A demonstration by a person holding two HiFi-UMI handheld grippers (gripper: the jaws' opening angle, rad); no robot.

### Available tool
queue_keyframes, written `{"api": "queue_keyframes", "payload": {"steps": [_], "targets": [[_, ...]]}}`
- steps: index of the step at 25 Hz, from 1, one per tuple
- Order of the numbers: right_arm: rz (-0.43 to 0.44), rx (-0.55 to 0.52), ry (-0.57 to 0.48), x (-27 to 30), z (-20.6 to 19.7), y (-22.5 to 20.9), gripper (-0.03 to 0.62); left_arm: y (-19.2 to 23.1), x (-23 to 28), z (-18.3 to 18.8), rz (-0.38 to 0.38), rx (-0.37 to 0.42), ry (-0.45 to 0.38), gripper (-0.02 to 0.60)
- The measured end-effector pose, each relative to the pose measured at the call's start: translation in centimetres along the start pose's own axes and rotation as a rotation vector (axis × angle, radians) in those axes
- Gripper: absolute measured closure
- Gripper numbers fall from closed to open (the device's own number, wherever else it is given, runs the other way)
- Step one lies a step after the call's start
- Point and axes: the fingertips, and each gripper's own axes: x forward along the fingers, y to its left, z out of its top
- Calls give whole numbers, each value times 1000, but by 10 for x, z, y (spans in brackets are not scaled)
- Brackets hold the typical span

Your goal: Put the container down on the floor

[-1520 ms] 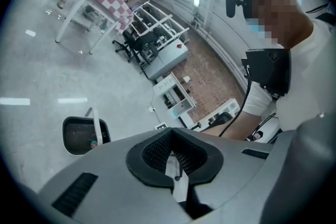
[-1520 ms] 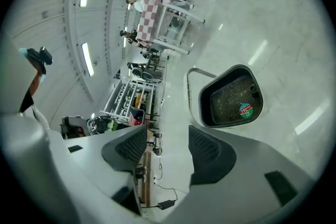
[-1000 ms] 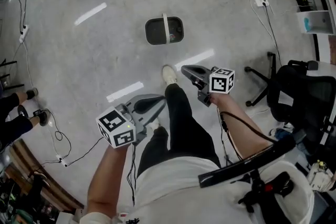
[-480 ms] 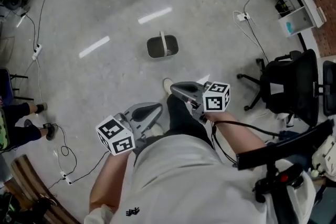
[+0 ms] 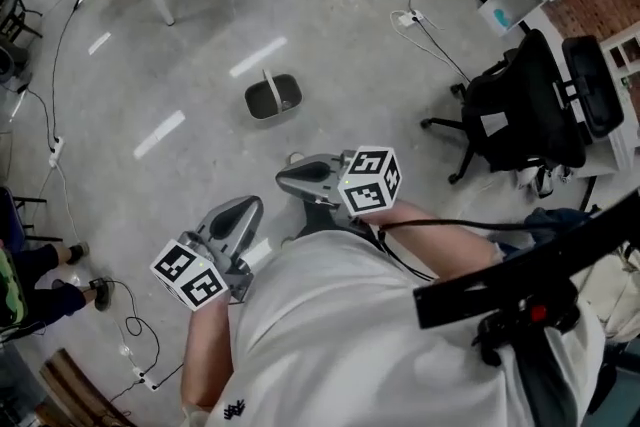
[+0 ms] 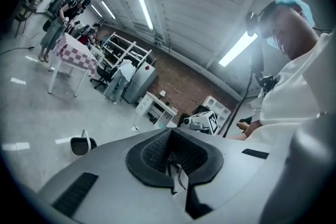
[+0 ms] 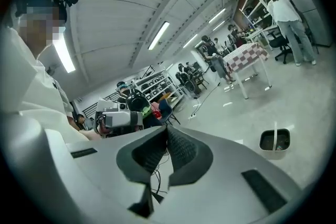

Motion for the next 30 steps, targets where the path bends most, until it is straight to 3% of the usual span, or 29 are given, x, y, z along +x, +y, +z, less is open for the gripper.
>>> {"api": "queue_keyframes", "payload": {"steps": [14,30], "targets": [[13,-107,6,8,-1,54,577,-17,-31,-12,-1,12,11,572],[5,-102,12,14,1,66,579,-11,-43,-15,9,-14,7,572]]}}
